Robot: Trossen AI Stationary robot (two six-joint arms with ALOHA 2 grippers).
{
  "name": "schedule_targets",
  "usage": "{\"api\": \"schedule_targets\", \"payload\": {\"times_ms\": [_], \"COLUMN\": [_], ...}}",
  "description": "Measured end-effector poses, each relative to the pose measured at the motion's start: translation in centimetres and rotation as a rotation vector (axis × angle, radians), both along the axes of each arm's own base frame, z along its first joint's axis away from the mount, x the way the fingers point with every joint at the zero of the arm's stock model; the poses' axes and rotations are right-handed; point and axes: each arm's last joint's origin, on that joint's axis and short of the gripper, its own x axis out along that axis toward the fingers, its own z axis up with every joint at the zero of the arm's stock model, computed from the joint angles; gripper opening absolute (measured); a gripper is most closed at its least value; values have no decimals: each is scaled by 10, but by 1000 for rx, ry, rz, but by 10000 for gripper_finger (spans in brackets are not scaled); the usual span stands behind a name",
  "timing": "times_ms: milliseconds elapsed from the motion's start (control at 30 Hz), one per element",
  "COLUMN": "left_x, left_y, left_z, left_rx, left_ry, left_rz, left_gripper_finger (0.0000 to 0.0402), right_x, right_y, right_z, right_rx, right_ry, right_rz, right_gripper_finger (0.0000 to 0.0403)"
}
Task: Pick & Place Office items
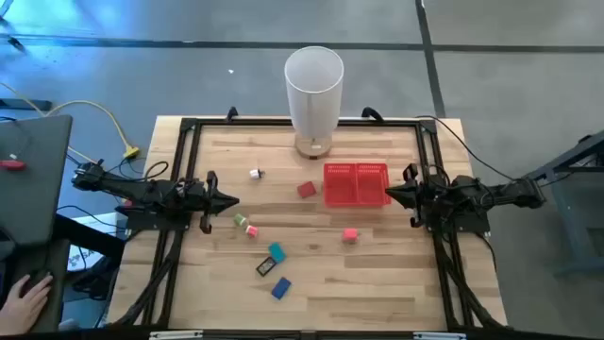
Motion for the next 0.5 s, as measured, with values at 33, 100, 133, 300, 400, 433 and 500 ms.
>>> {"api": "schedule_targets", "payload": {"times_ms": [33,100,133,300,400,433,500], "left_x": [0,0,0,0,0,0,0], "left_y": [0,0,0,0,0,0,0], "left_z": [0,0,0,0,0,0,0], "left_rx": [0,0,0,23,138,169,182], "left_ry": [0,0,0,4,11,13,13], "left_rz": [0,0,0,2,9,11,12], "left_gripper_finger": [1,1,1,1,1,1,1], "right_x": [0,0,0,0,0,0,0], "right_y": [0,0,0,0,0,0,0], "right_z": [0,0,0,0,0,0,0], "right_rx": [0,-1,-1,-1,-1,-1,9], "right_ry": [-1,-1,-1,0,0,0,-2], "right_rz": [1,2,2,2,2,2,6], "right_gripper_finger": [3,3,3,3,3,3,3]}}
